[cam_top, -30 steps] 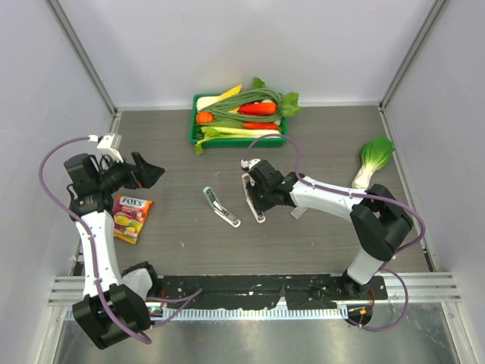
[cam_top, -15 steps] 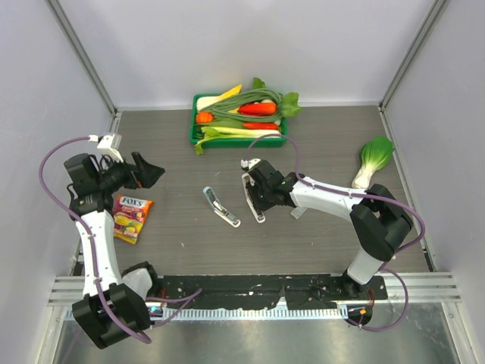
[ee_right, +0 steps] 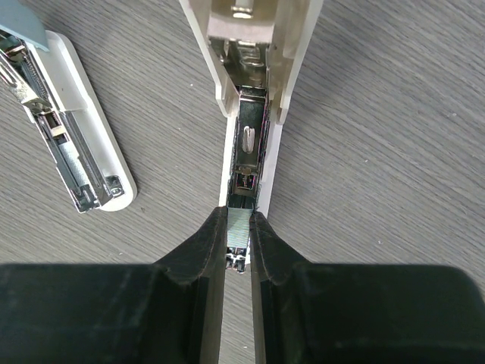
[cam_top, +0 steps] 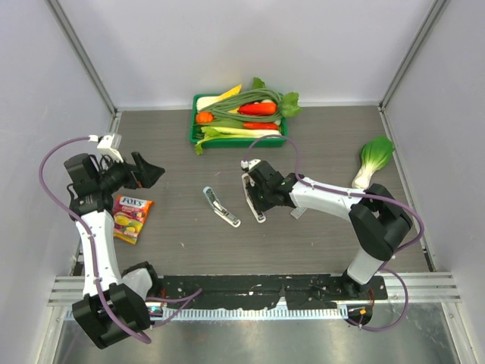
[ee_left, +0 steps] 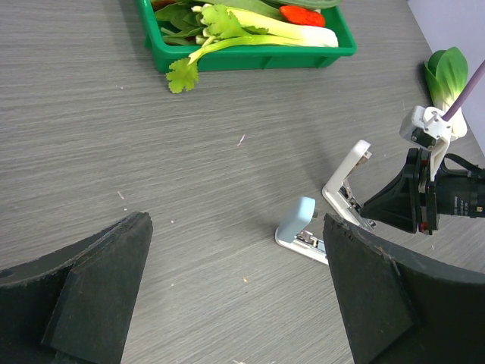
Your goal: Load the staples into the stapler
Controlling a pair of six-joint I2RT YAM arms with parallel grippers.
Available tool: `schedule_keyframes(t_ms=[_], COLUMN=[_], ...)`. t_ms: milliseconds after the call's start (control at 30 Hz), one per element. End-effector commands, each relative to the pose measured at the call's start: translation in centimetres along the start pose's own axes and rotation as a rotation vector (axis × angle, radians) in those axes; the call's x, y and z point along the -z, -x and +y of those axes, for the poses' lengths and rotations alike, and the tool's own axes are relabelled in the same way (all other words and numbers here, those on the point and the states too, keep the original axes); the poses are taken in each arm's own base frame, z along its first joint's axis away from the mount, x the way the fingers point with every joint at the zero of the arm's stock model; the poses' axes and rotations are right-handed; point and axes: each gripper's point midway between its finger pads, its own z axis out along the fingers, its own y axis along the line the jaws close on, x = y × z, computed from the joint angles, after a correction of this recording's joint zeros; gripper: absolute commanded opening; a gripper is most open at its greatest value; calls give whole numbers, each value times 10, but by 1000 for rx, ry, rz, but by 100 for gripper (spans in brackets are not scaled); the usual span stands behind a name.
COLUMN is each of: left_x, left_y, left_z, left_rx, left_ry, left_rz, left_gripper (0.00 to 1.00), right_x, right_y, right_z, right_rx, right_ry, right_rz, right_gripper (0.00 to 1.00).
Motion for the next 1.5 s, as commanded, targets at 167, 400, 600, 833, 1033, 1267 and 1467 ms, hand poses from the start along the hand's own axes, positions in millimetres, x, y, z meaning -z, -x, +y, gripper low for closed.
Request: schedule_keyframes(t_ms=[167, 400, 600, 833, 1033, 1267, 1467], left_x=[0, 1, 0, 1, 1, 2, 3], left_y=[7, 7, 7, 7, 7, 13, 38], left_z=[0, 0, 1, 1, 1, -1, -10], left_rx=[-44, -45, -44, -46, -45, -58, -92], left_ry=[-10, -7, -7, -5, -5, -1, -25], left_rz=[-20, -21, -20, -22, -21, -30, -48], left_gripper=[100, 100, 100, 100, 100, 100, 100], right_x=[0, -1, 0, 2, 4, 23, 37], right_y=[9, 8, 9, 13, 14, 38, 39], right_z=[-2, -1, 0, 4, 4, 3, -7], right_rx=[13, 30, 32, 38, 38, 144, 221], right_ry=[-21, -26, -25, -16, -13, -17, 2], right_rz=[-38, -37, -40, -46, -49, -108, -157], right_gripper=[10, 12, 19, 29, 31, 35, 38])
